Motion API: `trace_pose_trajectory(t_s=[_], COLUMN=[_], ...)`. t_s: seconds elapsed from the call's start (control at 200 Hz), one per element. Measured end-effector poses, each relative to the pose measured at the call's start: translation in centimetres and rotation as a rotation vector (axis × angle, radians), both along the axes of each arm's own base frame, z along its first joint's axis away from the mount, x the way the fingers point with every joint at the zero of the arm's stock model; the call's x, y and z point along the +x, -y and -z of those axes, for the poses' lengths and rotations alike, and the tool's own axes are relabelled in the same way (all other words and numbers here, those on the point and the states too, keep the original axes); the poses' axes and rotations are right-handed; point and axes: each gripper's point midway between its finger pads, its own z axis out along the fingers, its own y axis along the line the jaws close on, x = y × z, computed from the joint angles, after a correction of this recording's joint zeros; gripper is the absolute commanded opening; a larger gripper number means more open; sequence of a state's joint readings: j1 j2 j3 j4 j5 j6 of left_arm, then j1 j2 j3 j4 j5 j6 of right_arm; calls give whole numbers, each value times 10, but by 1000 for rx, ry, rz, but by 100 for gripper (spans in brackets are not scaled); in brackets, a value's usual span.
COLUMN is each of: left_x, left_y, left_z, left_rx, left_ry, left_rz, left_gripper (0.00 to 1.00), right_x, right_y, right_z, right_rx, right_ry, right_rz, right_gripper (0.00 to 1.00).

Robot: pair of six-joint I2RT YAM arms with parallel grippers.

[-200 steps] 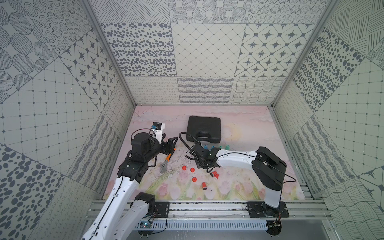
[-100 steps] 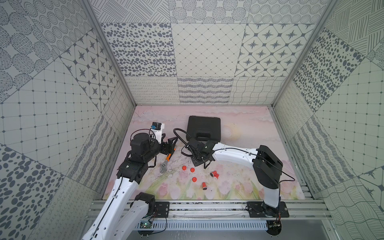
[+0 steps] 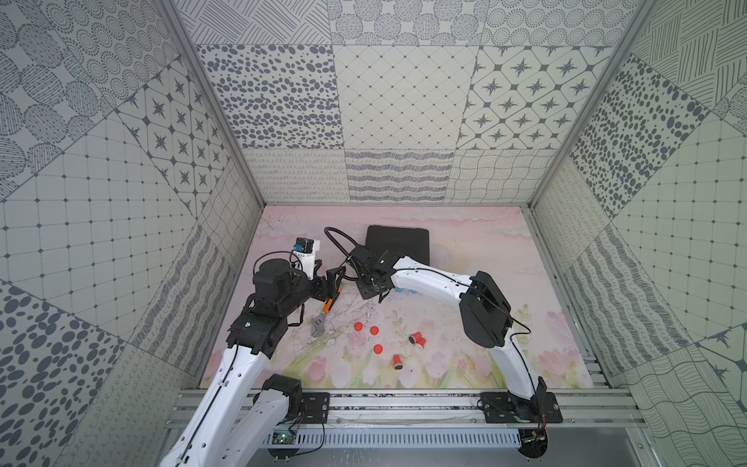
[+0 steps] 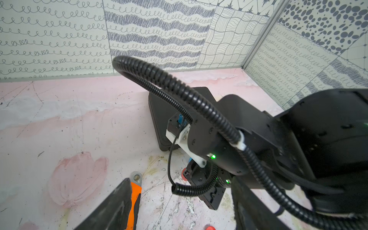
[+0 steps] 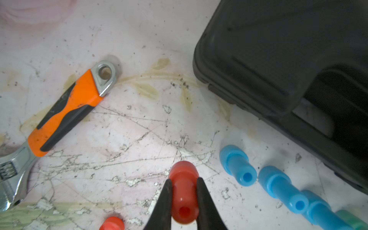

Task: Close the stamp cap
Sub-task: Place the stamp at the center of the board.

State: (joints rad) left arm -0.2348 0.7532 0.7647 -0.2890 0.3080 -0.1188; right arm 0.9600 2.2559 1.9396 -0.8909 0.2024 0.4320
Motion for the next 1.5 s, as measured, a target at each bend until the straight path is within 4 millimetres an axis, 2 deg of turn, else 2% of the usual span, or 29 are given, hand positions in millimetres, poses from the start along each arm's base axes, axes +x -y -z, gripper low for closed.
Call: trace_pose_trajectory(t_s=[0.3,0.49,0.615,0.725,0.966,1.316,1.501], left_x=[1,1,2,2,2,2,2], left_y=[0,0,-1,-1,-1,-1,-2], left_z=[2,2,2,2,3,3,2], left_rx=[1,1,1,2,2,2,2], left_ry=[-6,-7,-7,-8,-10,-10,-9], left_rz=[0,-2,-5,-5,-6,-6,-7], left_gripper=[78,79,79,79,79,79,79], right_x=[19,19,18,17,19,19,7], right_y=[-4,-5,-6,-6,-5,-6,8], right_z=[13,19,22,25,25,10,-23], right_rx=[-50,-46,-42,-46,-46,-34,3], right_ry=[3,-21,-32,-39,-38,-30,-25], right_rz=[-8,-16,-20,-21,-17,-16,0], right_gripper=[16,20,27,27,34,35,35])
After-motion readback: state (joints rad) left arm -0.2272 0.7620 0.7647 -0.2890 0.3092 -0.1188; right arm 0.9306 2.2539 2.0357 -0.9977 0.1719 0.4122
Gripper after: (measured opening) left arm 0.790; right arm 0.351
